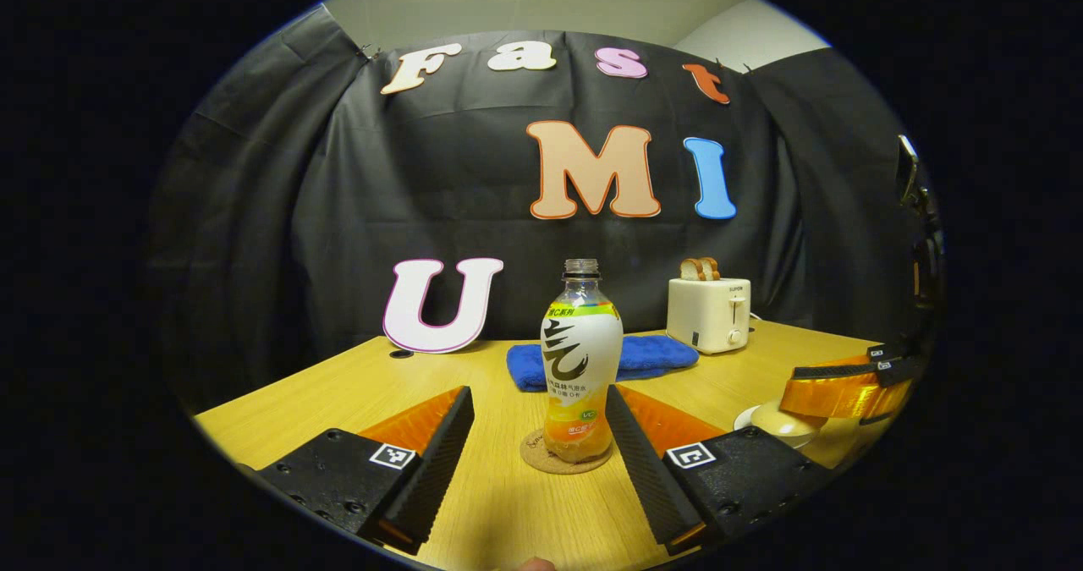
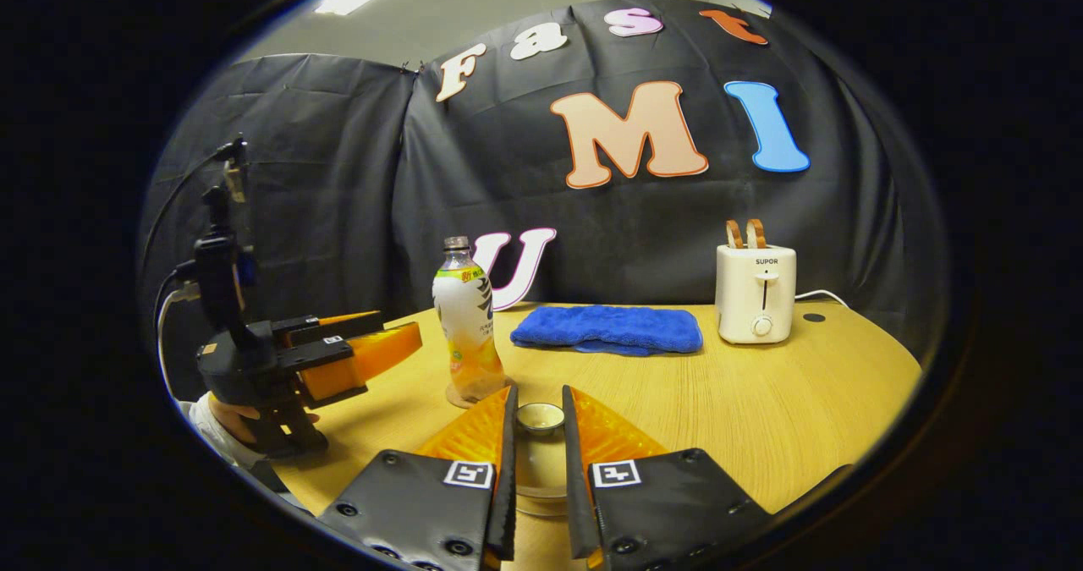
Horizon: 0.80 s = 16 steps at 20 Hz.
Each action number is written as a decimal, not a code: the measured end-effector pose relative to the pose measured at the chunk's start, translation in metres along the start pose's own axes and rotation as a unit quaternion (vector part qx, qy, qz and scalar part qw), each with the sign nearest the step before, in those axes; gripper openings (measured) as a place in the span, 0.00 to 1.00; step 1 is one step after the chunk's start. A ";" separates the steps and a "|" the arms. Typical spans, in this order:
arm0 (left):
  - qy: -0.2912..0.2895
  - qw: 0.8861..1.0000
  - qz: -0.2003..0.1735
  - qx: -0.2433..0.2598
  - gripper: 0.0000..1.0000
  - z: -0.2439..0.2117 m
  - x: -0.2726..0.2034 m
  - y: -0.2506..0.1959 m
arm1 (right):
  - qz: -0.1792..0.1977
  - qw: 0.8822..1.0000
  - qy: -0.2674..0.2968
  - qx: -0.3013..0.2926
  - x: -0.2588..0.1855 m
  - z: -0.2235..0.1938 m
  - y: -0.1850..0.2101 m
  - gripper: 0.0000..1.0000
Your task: Open the teacup lid with one hand, grasp the water bottle and pour water into the teacup with the other hand; after pouring, place the water bottle on the coaster and then close the teacup lid.
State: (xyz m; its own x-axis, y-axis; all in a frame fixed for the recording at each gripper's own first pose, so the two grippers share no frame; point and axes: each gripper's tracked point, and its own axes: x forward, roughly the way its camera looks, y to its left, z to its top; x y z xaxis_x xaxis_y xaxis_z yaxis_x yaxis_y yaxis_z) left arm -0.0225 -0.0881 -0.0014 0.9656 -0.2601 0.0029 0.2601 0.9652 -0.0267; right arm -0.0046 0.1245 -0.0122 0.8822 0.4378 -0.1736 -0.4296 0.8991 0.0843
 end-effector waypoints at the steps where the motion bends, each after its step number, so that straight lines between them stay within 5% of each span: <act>1: 0.005 1.000 0.000 -0.006 0.92 -0.004 0.000 0.001 | -0.005 1.000 0.004 -0.001 0.002 -0.004 -0.003 0.28; 16: 0.019 1.000 -0.001 -0.023 0.92 -0.020 -0.009 -0.002 | -0.028 0.999 0.005 -0.024 0.005 -0.017 -0.006 0.36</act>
State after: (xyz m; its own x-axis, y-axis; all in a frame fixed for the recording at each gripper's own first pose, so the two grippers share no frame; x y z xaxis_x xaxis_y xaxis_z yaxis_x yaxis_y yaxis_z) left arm -0.0321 -0.0886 -0.0213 0.9640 -0.2635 -0.0351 0.2605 0.9628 -0.0721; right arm -0.0004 0.1210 -0.0304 0.9028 0.3873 -0.1869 -0.3892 0.9207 0.0280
